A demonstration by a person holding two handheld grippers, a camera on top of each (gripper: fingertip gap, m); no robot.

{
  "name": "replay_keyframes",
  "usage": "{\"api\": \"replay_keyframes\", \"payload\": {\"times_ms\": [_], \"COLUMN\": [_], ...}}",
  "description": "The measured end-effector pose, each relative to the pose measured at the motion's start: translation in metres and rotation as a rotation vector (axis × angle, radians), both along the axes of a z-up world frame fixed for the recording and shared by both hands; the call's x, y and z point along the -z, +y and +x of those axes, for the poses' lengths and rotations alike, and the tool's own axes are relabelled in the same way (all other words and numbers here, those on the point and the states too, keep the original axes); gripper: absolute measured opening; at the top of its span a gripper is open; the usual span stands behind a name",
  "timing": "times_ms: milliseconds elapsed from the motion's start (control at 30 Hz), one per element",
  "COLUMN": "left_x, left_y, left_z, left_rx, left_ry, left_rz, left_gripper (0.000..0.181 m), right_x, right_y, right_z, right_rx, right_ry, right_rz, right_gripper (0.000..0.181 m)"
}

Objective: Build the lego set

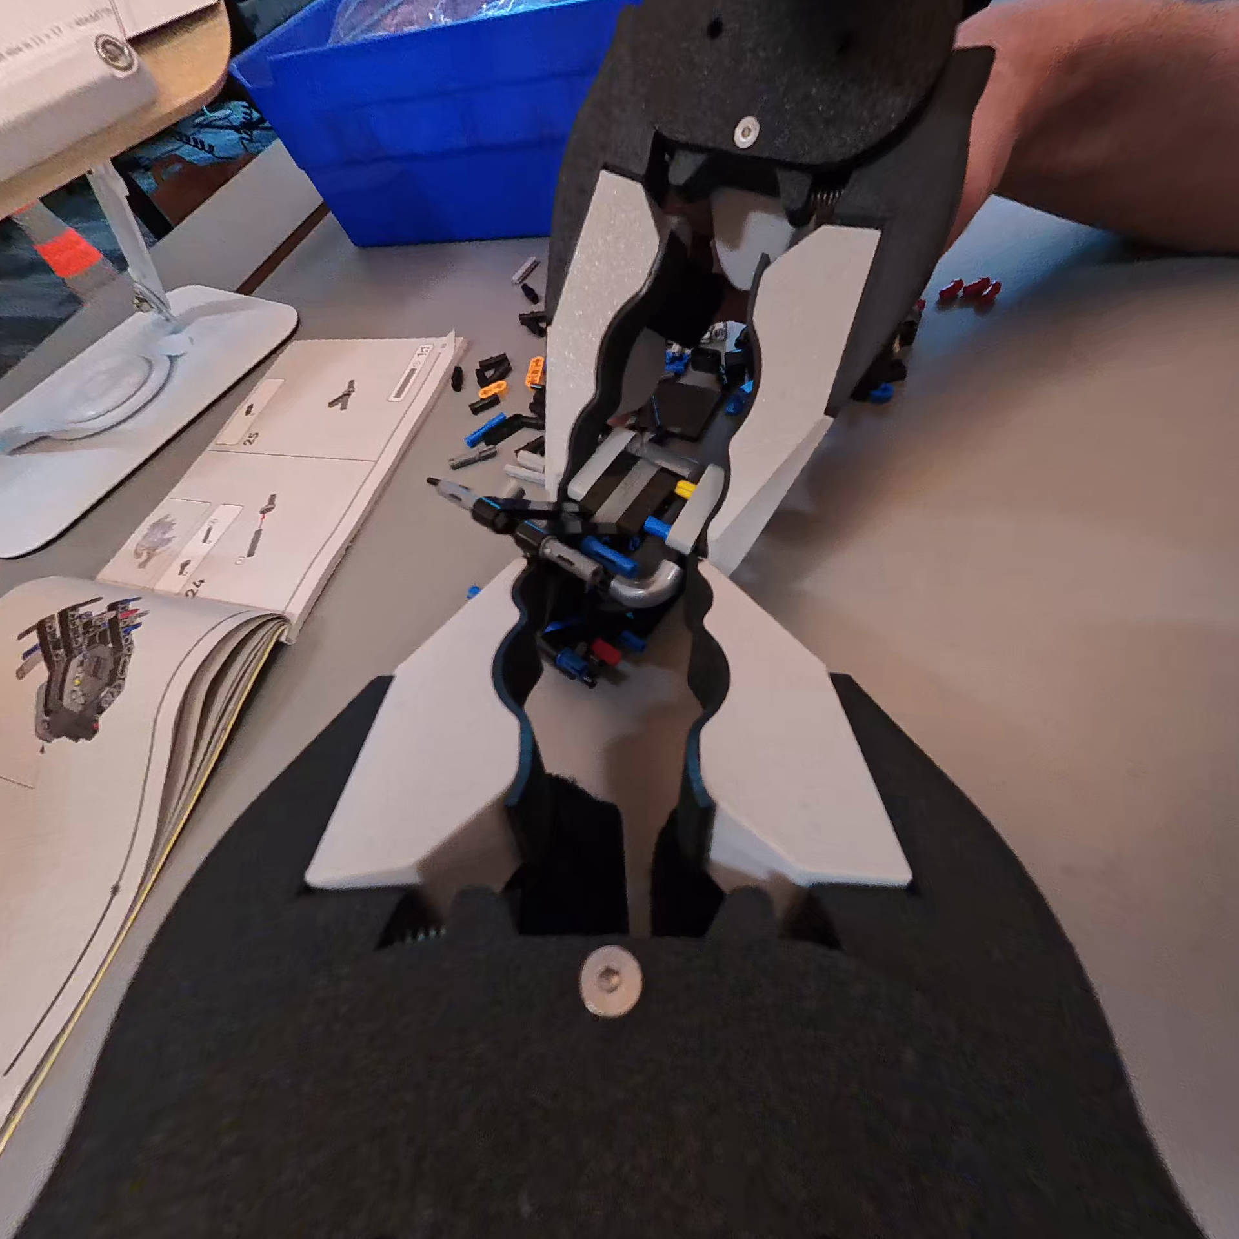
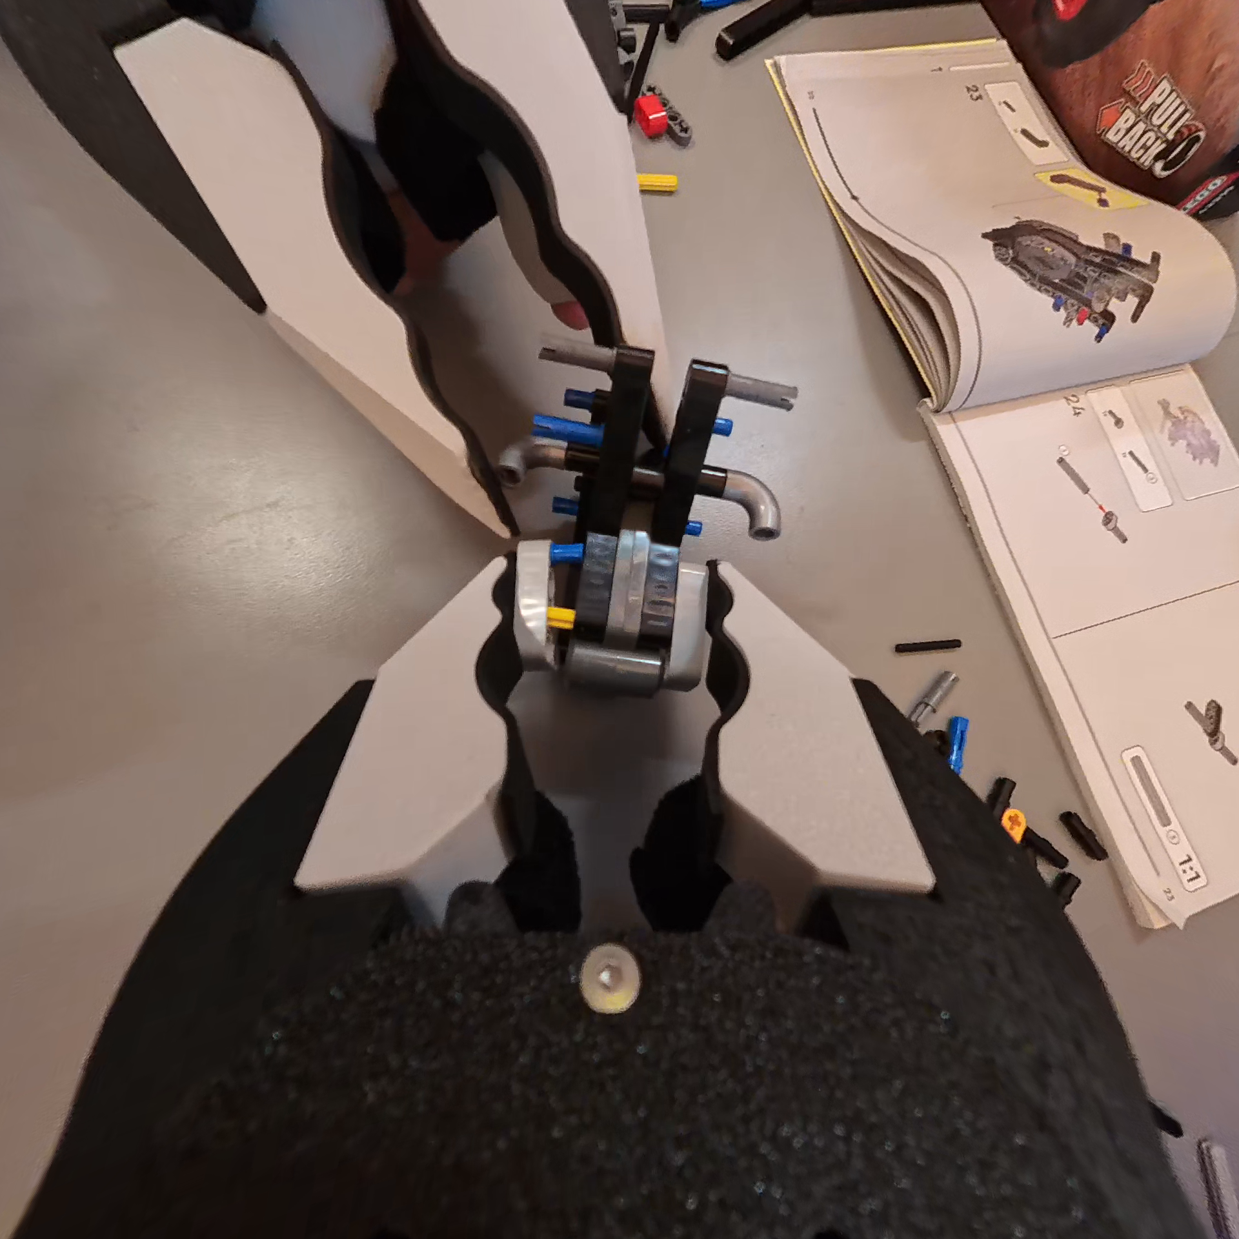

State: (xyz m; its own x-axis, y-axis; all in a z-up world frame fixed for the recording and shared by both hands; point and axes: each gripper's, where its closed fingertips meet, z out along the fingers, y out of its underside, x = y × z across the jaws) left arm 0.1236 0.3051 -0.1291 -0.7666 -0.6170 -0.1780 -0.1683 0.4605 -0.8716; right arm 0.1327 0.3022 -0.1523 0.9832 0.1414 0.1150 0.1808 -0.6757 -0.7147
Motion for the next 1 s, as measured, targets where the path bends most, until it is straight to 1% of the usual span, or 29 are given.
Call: {"api": "replay_keyframes", "payload": {"times_ms": [133, 233, 333, 400, 500, 567, 767, 900, 1000], "left_x": [-0.0042, -0.0054, -0.0054, -0.0061, -0.0056, -0.0061, -0.0081, -0.0091, -0.0087], "left_y": [-0.0026, -0.0042, -0.0045, -0.0050, -0.0072, -0.0082, -0.0087, -0.0083, -0.0087], "left_z": [-0.0049, -0.0028, -0.0004, 0.0001, -0.0012, -0.0023, -0.0004, 0.0007, 0.0005], "left_rx": [0.037, -0.015, -0.083, -0.121, -0.137, -0.140, -0.150, -0.155, -0.151], "left_ry": [0.039, 0.039, 0.006, -0.027, -0.103, -0.119, -0.067, -0.048, -0.049], "left_rz": [-0.068, -0.086, -0.059, -0.027, 0.052, 0.064, -0.003, -0.032, -0.029], "left_gripper": [0.038, 0.038, 0.038, 0.037, 0.036, 0.036, 0.035, 0.035, 0.035], "right_x": [-0.0003, -0.0009, -0.0008, -0.0003, 0.0021, 0.0026, 0.0021, 0.0039, 0.0026], "right_y": [-0.0008, -0.0007, 0.0007, 0.0008, -0.0014, -0.0020, -0.0014, -0.0018, -0.0020], "right_z": [-0.0038, -0.0033, -0.0034, -0.0019, -0.0024, -0.0034, -0.0038, -0.0019, -0.0024], "right_rx": [-0.030, -0.033, -0.023, -0.019, -0.028, -0.033, -0.014, -0.006, -0.006], "right_ry": [0.019, 0.048, 0.083, 0.073, 0.047, 0.036, 0.077, 0.024, 0.070], "right_rz": [0.013, 0.025, 0.030, 0.032, 0.017, 0.010, 0.008, -0.011, -0.005], "right_gripper": [0.053, 0.054, 0.054, 0.054, 0.054, 0.054, 0.054, 0.054, 0.054]}}
